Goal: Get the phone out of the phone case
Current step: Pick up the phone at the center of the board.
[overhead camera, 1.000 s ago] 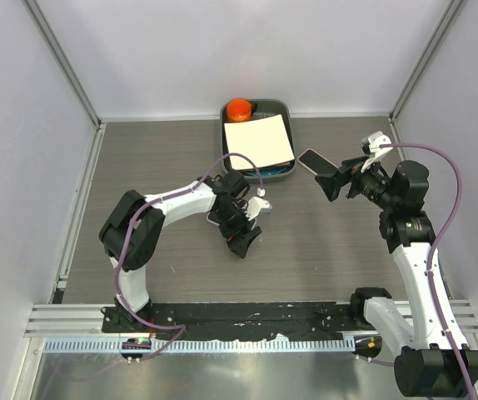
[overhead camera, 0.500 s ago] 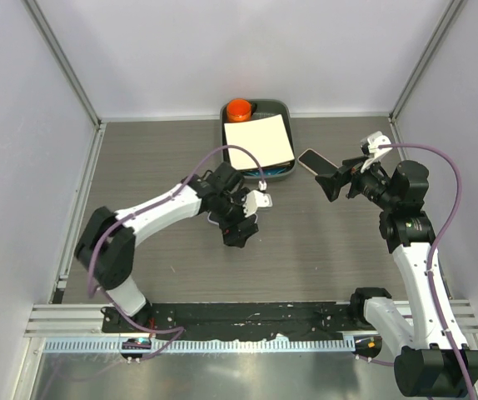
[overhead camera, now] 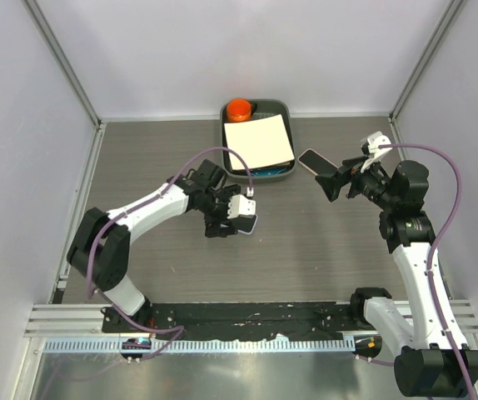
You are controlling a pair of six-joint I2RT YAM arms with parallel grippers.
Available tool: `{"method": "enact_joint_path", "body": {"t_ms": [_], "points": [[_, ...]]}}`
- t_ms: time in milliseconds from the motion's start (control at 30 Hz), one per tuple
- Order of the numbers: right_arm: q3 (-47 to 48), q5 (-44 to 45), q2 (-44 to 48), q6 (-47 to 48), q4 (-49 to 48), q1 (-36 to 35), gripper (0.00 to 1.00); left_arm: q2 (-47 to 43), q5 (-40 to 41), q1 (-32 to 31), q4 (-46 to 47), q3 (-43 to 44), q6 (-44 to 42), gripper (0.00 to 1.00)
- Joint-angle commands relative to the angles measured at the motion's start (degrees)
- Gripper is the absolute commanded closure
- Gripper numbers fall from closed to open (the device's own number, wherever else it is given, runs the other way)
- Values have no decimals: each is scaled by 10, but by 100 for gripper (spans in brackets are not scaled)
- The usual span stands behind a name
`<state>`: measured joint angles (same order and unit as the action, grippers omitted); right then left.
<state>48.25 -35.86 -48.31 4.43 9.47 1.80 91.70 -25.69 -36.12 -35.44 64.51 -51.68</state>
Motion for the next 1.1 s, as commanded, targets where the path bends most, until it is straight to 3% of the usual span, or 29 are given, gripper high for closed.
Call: {"method": "enact_joint_path", "body": {"t_ms": [0,133,533,867,1067], "points": [[6,5,2,4,-16,-2,0,48,-16,40,-15,45,-79,0],[6,6,0,6,-16,-2,0,86,-54,72,-36,69,-121,0],[6,8,-9,11,-15,-2,0,175,-12,77,-29,97,-154,0],[6,8,-13,15,-14,-3,1,185,-13,88,-13,101,-153,0],[6,7,-13,16,-13,-3,0,161,-30,95,45,72,-145,0]]}}
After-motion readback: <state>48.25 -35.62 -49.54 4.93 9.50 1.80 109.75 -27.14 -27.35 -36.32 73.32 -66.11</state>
